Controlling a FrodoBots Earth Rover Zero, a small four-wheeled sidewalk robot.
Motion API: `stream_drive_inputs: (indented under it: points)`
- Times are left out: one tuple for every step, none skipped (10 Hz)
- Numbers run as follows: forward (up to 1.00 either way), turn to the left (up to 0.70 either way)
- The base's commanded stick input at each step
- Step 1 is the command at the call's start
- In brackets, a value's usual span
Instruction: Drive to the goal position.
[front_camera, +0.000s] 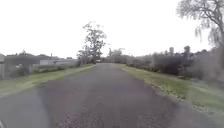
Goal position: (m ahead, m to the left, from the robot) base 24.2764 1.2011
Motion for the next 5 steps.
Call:
stream_drive_inputs:
  points:
    - [0.70, 0.00]
    - [0.70, 0.00]
    - [0.70, 0.00]
    - [0.70, 0.00]
    - [0.70, 0.00]
